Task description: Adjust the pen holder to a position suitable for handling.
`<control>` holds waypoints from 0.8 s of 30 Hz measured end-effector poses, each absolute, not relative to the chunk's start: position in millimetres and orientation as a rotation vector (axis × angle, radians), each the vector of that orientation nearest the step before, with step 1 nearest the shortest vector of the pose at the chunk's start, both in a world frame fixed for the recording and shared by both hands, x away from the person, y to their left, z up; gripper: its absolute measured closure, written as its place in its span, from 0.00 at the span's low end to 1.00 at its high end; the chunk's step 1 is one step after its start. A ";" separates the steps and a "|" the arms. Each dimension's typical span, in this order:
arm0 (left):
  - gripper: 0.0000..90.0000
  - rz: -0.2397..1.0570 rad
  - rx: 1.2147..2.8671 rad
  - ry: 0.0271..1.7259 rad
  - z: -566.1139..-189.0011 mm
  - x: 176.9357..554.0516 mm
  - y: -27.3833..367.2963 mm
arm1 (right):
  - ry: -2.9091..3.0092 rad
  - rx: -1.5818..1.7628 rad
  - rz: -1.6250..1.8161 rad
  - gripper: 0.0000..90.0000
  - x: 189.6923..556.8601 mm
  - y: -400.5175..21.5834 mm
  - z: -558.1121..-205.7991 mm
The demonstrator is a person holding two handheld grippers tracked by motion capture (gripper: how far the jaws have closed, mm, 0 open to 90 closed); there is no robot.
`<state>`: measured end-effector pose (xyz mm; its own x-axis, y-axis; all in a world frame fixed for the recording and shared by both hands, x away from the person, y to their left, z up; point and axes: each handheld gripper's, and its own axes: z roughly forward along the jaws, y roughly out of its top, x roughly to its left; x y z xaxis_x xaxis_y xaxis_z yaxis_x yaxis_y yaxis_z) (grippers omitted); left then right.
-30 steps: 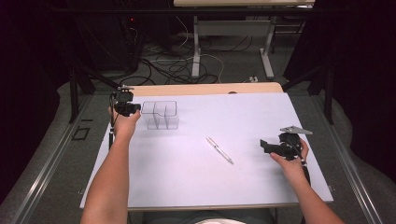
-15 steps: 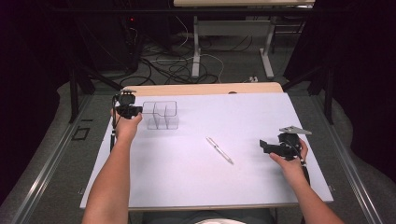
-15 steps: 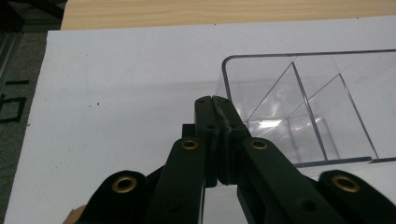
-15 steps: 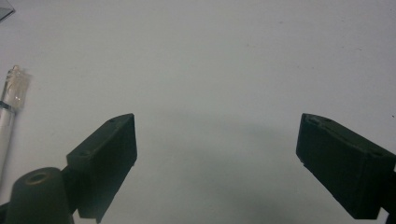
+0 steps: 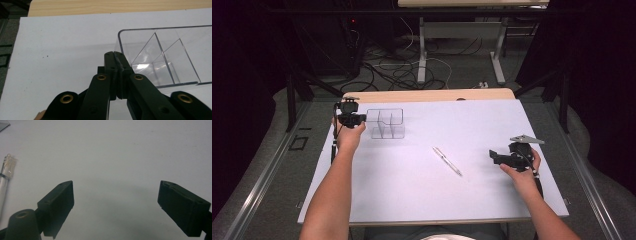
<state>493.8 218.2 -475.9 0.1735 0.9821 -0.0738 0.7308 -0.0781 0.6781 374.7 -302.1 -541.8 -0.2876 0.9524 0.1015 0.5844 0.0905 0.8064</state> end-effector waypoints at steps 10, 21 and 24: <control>1.00 0.542 1.873 1.554 -478.3 492.3 195.7 | 1.928 1.504 1.074 0.15 374.9 -301.2 -542.4; 1.00 0.504 1.892 1.514 -478.6 488.7 169.8 | 1.933 1.503 1.076 0.16 375.0 -299.6 -542.7; 1.00 0.476 1.889 1.491 -479.5 486.9 155.8 | 1.933 1.504 1.076 0.16 374.9 -299.7 -542.7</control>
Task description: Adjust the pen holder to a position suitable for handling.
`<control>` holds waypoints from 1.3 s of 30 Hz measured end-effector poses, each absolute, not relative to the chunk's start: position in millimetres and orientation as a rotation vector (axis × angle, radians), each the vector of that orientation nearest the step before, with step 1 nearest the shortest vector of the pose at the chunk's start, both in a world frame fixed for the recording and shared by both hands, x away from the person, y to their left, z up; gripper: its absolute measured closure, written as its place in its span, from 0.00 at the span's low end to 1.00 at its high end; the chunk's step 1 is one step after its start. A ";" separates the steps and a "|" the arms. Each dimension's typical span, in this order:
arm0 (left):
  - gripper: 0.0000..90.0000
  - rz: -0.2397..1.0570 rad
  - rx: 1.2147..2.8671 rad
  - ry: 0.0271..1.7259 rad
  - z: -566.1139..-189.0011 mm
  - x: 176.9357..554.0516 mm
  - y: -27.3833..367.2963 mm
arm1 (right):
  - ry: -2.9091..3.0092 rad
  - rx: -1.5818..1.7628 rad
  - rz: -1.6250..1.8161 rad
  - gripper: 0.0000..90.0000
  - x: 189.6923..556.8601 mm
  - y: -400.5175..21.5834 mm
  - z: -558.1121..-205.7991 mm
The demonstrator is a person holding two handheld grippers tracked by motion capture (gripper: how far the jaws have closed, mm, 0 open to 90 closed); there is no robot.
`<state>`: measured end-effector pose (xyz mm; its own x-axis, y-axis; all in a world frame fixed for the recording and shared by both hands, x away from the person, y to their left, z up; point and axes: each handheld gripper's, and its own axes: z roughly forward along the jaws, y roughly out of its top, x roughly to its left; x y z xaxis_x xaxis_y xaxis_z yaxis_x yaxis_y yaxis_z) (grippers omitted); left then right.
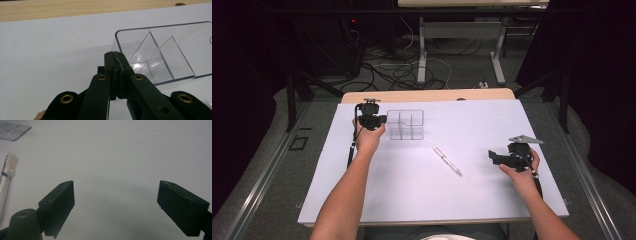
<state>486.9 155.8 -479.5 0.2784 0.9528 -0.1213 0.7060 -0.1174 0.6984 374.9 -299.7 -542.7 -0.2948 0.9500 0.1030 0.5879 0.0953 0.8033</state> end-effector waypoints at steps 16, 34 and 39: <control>1.00 0.407 1.923 1.427 -479.4 481.5 103.6 | 1.936 1.501 1.080 0.16 374.9 -299.9 -542.4; 1.00 0.382 1.887 1.413 -482.1 487.1 86.4 | 1.939 1.494 1.084 0.16 375.0 -299.0 -542.2; 1.00 0.394 1.904 1.405 -481.6 487.4 83.6 | 1.938 1.492 1.081 0.16 374.9 -298.8 -542.0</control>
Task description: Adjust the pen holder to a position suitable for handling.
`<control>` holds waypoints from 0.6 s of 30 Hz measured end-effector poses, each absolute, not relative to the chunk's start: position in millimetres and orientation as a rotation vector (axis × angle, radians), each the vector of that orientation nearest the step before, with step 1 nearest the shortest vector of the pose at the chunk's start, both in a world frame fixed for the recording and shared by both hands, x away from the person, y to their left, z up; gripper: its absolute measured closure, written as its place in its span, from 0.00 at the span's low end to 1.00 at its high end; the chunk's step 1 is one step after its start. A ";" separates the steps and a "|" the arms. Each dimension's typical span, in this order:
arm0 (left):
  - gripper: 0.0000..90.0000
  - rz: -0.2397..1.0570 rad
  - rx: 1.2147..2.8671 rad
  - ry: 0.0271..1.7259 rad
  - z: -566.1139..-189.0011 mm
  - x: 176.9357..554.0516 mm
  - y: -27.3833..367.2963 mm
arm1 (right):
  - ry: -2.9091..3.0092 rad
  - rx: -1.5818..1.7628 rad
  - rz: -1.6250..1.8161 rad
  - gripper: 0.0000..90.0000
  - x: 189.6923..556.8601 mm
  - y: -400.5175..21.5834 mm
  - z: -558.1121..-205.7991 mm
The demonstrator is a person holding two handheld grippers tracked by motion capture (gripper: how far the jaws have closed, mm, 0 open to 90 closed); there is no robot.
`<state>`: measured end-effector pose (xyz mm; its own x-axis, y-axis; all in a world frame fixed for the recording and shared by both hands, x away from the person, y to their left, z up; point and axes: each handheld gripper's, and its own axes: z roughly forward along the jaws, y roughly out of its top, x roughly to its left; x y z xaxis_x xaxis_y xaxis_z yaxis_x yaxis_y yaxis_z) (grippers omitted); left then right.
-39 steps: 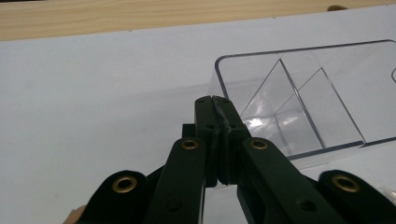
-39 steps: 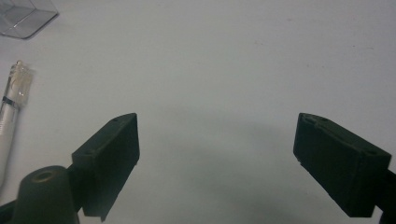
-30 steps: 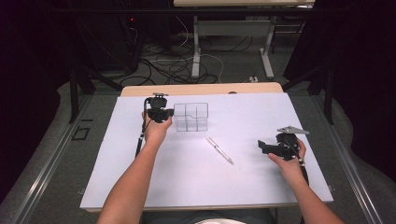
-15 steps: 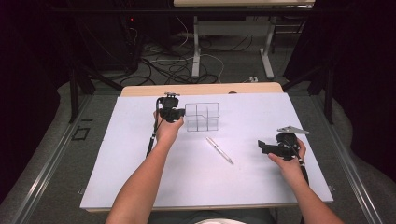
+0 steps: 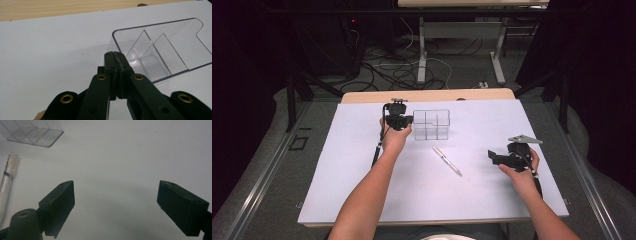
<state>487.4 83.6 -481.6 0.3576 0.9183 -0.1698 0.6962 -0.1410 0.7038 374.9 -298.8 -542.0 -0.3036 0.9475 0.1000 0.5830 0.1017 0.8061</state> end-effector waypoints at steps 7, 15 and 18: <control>0.95 0.395 1.899 1.389 -479.7 482.8 88.6 | 1.934 1.476 1.088 0.17 373.8 -300.4 -540.7; 0.88 0.366 1.885 1.308 -475.2 465.2 95.6 | 1.948 1.427 1.078 0.23 371.7 -297.2 -536.3; 0.85 0.351 1.867 1.287 -473.3 458.2 99.1 | 1.955 1.408 1.085 0.27 371.0 -294.7 -535.1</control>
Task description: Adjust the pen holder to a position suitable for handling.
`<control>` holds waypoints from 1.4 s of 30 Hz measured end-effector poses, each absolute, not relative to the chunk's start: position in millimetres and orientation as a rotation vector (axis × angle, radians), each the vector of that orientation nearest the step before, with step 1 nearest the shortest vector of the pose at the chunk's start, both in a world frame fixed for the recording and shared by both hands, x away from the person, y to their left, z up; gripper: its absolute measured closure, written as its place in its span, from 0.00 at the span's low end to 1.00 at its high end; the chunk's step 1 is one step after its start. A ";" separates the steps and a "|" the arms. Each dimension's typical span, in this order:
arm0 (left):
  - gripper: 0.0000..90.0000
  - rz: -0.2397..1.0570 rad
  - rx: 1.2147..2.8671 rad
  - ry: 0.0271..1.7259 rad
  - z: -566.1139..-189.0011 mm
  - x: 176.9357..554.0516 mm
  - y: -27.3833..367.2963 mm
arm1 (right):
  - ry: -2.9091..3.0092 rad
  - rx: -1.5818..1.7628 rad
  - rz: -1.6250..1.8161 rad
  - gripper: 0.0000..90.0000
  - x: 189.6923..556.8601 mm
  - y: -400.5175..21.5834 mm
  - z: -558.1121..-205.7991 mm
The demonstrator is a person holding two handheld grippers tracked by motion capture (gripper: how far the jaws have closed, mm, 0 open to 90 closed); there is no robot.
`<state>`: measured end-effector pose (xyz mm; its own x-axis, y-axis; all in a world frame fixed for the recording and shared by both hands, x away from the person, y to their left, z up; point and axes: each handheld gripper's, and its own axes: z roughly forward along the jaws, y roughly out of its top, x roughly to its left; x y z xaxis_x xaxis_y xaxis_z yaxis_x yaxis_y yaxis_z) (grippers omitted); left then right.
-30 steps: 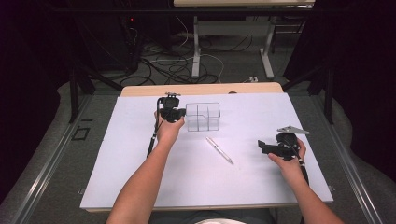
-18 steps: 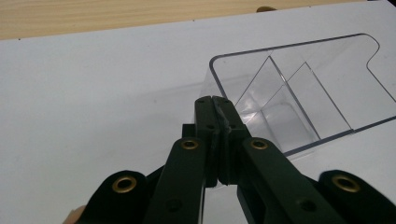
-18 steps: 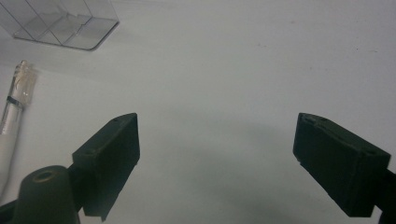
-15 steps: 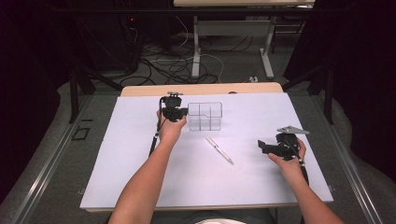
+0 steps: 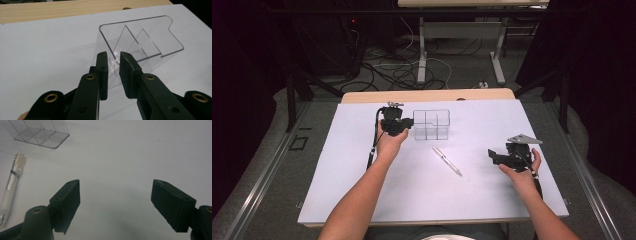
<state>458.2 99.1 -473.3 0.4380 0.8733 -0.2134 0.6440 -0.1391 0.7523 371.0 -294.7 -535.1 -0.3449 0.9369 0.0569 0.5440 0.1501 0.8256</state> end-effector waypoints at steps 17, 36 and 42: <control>0.52 0.274 1.774 1.196 -475.7 416.3 132.2 | 2.057 1.333 1.070 0.39 366.6 -280.8 -530.3; 0.31 0.389 1.817 1.090 -491.3 373.9 151.8 | 2.115 1.343 1.131 0.39 363.8 -273.2 -526.3; 0.16 0.380 1.828 1.066 -500.2 365.7 156.0 | 2.160 1.334 1.126 0.37 364.9 -268.3 -524.5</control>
<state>365.7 156.0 -500.2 0.5709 0.8005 -0.1824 0.5044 -0.1666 0.8473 364.9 -268.3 -524.5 -0.4881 0.8670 0.1000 0.5784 0.2355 0.7810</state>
